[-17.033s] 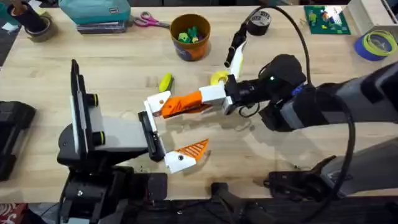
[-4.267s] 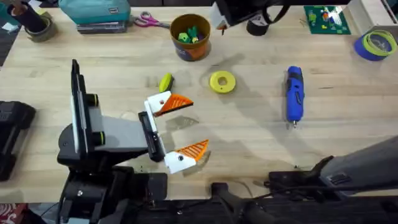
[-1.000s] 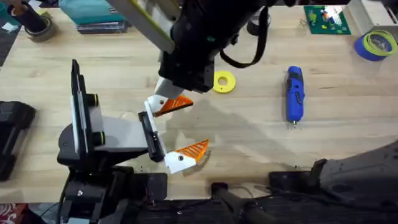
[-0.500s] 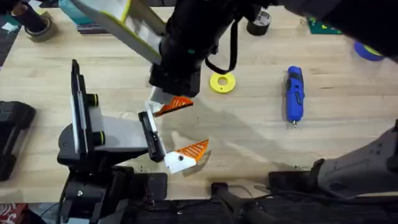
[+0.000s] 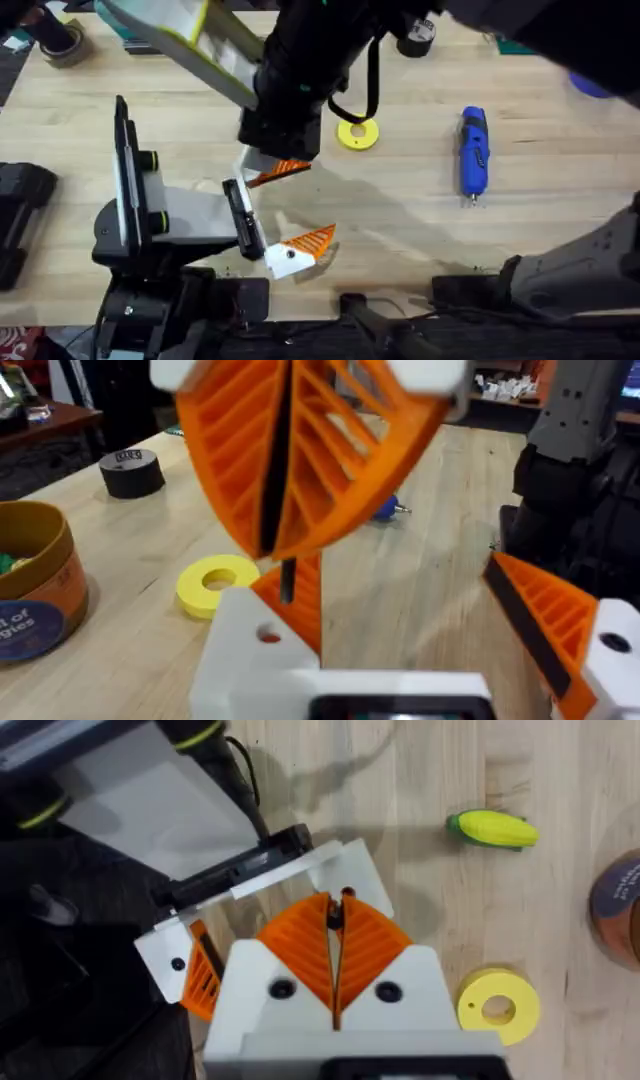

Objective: Pick up the gripper from the table and insert it into the empty holder that is missing its gripper. Then pick up a screw, insert it into the mounting hole, and use the screwdriver to tighten it. Finally, clean up the table by picking up the vegetable and placing it into the bucket.

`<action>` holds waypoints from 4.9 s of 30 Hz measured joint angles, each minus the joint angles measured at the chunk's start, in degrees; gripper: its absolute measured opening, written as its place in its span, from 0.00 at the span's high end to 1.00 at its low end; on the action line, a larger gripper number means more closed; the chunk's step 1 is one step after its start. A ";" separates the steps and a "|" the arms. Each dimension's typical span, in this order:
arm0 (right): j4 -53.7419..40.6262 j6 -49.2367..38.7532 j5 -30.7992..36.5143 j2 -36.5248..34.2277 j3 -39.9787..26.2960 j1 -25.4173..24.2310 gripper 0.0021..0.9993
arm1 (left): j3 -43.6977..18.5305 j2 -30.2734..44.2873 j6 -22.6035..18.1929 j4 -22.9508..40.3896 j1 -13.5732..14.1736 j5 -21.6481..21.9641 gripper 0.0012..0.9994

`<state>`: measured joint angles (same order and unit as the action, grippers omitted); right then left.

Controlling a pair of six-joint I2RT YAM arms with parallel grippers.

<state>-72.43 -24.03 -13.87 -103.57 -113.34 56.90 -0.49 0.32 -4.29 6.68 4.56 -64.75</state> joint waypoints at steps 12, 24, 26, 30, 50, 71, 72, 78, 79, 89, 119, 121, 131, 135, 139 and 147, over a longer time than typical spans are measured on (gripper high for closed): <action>-0.28 0.00 0.00 -1.44 0.04 0.09 1.00 | 0.00 -0.01 0.00 0.00 0.00 0.00 0.01; 0.38 0.00 0.00 -1.55 0.15 0.09 1.00 | 0.00 -0.02 0.00 0.00 0.00 0.00 0.01; 0.57 0.00 0.00 -1.57 0.15 0.09 1.00 | 0.00 0.00 0.00 0.00 0.00 0.00 0.01; 0.62 0.00 0.00 -1.55 0.15 0.09 1.00 | 0.00 0.00 0.00 0.00 0.00 0.00 0.01; 0.64 0.00 0.02 -2.57 0.26 0.09 1.00 | 0.00 0.00 0.00 0.02 0.00 0.00 0.01; 0.62 -0.02 0.50 -2.55 0.28 0.09 1.00 | 0.00 0.00 0.00 0.00 0.00 0.00 0.01; 0.62 0.00 0.50 -2.55 0.35 0.09 1.00 | 0.00 0.00 0.00 0.00 0.00 0.00 0.01; 0.65 -0.01 0.52 -2.55 1.45 0.11 1.00 | 0.00 -0.02 0.02 0.02 0.00 -0.02 0.01; 0.71 -0.01 0.52 -2.55 1.67 0.11 1.00 | 0.00 -0.01 0.01 0.01 0.00 -0.02 0.01; 1.33 -0.02 0.72 -2.55 2.98 0.11 1.00 | 0.00 -0.01 0.18 0.07 0.00 -0.23 0.01; 1.32 -0.02 1.01 -2.55 3.26 0.20 0.00 | 0.00 0.00 0.35 0.07 0.00 -0.20 0.01; 1.32 -0.02 0.99 -2.55 3.26 0.20 0.00 | 0.00 -0.01 0.35 0.07 0.00 -0.20 0.01; 1.51 -0.04 0.98 -2.55 3.28 0.16 0.00 | 0.00 -0.01 0.36 0.07 0.00 -0.17 0.01; 1.79 -0.02 0.92 -2.13 3.39 -0.47 0.00 | 0.00 -0.01 0.29 0.07 0.00 -0.20 0.01; 1.80 -0.02 0.92 -0.44 3.43 -1.75 0.00 | 0.00 0.00 0.20 0.07 0.00 -0.20 0.01; -0.65 -2.58 0.91 5.99 3.45 -6.17 0.00 | 0.00 0.00 0.17 0.07 0.00 -0.20 0.01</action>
<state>-73.08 -26.61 -12.95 -97.59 -109.89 50.74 -0.49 0.31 -4.12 6.74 4.56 -64.95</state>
